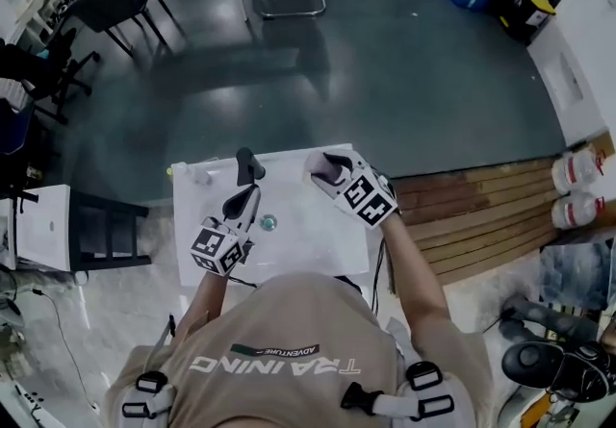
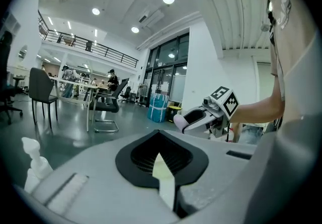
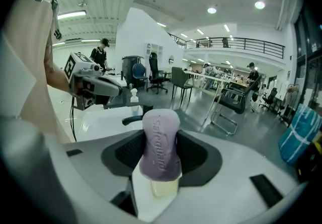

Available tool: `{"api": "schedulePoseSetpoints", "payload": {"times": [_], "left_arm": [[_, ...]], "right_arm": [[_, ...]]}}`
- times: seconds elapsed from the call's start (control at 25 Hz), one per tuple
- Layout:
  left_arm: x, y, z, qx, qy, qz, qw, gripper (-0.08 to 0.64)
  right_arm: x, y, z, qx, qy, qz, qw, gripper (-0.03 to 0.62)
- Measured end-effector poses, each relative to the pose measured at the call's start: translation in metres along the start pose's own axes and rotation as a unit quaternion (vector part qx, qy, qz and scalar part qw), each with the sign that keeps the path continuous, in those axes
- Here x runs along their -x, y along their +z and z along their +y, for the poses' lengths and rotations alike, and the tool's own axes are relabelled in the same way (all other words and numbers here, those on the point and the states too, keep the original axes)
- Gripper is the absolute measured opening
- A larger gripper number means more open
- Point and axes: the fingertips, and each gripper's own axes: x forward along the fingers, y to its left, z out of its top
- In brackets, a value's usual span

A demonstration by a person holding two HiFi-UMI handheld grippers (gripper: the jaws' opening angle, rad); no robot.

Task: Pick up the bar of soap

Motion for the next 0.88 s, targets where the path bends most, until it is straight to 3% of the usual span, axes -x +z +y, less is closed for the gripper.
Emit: {"api": "schedulePoseSetpoints", "payload": {"times": [0.44,0.64,0.88], "left_arm": [[0.013,0.04,0.008,-0.027,-0.007,-0.025,0.9993,-0.008],[0.022,0.064,0.02,-0.065,-0.001,-0.034,0.9973,-0.008],[0.032,0.087,0.022,-0.082,0.005,-0.045,0.9956,-0.008]], "right_arm": [[0.037,0.05,0.001,-0.006,-0.056,-0.103,0.993,0.198],[0.06,0.077,0.005,-0.017,-0.071,-0.165,0.984,0.198],[0.087,0.101,0.013,-0.017,-0.083,-0.219,0.972,0.198]]}}
